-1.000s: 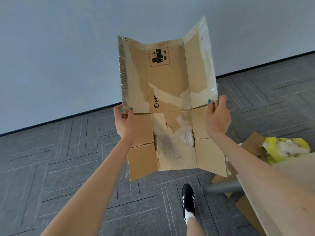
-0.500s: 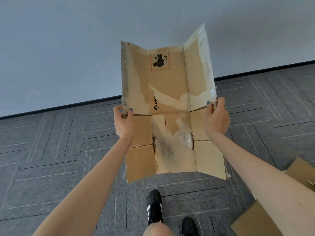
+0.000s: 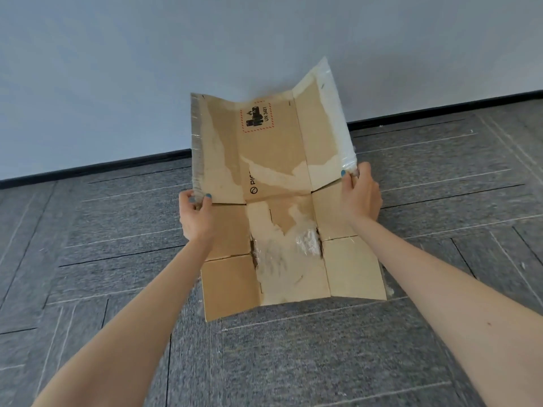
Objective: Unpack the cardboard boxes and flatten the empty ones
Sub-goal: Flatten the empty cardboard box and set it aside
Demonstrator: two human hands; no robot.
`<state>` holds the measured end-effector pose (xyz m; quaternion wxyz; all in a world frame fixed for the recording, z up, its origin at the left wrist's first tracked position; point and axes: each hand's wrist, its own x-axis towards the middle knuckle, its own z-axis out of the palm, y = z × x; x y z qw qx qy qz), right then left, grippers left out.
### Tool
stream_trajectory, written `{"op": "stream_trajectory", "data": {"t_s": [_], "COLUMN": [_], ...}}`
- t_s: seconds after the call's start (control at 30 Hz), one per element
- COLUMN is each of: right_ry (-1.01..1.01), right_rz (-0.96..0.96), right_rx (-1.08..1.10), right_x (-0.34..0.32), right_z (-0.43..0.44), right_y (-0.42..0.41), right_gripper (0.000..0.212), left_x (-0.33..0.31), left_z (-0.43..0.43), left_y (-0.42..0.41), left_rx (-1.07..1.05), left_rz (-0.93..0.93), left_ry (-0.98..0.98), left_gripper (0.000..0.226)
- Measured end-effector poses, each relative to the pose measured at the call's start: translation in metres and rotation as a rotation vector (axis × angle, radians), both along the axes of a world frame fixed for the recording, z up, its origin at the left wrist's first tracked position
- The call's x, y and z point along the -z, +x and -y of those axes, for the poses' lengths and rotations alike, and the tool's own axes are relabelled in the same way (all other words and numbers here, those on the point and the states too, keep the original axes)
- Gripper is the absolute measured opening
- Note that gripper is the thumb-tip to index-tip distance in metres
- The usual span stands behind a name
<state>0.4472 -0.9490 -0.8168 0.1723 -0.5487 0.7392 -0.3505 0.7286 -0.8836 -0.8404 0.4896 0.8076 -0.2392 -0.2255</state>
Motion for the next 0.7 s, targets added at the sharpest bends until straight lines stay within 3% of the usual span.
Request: {"op": "stream_trajectory", "data": {"t_s": [0.3, 0.53, 0.7], "right_ry": [0.076, 0.131, 0.250], "right_rz": [0.032, -0.021, 0.053], "right_rx": [0.000, 0.042, -0.015], "right_x": [0.094, 0.120, 0.133], "right_z": [0.061, 0.088, 0.094], "right_y": [0.023, 0.006, -0.015], "right_gripper": [0.015, 0.021, 0.033], "left_x": [0.091, 0.129, 0.145], "left_z": [0.054, 0.078, 0.076], "left_y": [0.039, 0.040, 0.025], "left_rx": [0.029, 0.086, 0.079], "left_rz": [-0.053, -0.087, -0.107], "left_ry": [-0.001, 0.007, 0.086], "left_gripper": [0.019, 0.029, 0.043]}}
